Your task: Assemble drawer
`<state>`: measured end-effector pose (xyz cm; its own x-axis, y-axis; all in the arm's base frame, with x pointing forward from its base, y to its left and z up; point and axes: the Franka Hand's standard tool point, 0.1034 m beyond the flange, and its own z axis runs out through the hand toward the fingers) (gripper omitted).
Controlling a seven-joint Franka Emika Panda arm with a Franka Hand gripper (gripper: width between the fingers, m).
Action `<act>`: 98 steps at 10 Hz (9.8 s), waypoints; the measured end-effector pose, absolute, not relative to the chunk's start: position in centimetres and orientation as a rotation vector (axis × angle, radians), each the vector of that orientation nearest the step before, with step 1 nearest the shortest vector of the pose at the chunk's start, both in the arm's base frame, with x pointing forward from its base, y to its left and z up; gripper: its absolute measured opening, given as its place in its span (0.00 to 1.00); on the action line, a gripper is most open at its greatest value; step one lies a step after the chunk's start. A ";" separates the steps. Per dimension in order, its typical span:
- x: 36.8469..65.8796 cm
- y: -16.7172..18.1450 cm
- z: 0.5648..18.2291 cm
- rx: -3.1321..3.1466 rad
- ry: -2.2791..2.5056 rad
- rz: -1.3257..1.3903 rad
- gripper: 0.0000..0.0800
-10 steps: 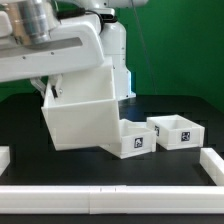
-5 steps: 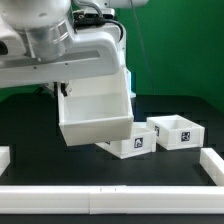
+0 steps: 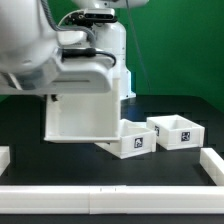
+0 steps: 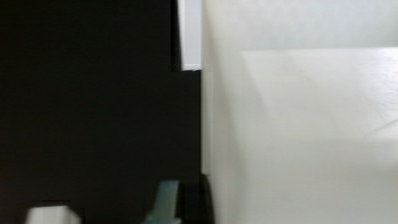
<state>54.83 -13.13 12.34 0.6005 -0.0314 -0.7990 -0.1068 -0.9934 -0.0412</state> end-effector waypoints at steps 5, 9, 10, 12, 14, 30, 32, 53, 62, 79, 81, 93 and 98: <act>54.2 -13.6 12.5 -2.740 0.093 1.387 0.04; 52.2 -15.0 9.9 -2.693 0.160 1.497 0.04; 51.7 -15.1 9.3 -2.677 0.163 1.517 0.04; 51.1 -15.4 7.9 -2.654 0.172 1.543 0.04; 51.0 -15.4 7.3 -2.653 0.171 1.544 0.04; 58.7 -16.1 11.6 -3.048 0.065 0.768 0.81; 57.3 -15.9 14.2 -3.075 0.090 0.583 0.81; 52.2 -13.9 10.5 -3.136 0.340 -0.111 0.04; 54.5 -4.0 10.0 -2.430 1.848 0.090 0.04; 55.7 7.0 9.9 -2.168 2.212 0.168 0.15; 55.7 6.8 9.9 -2.186 2.192 0.168 0.37; 51.9 4.1 15.0 -2.625 1.404 0.163 0.81; 53.8 7.4 11.6 -2.539 1.669 0.143 0.81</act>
Offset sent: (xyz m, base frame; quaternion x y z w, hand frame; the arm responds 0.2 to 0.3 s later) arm 0.0000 0.0000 0.0000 0.0000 0.0000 0.0000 1.0000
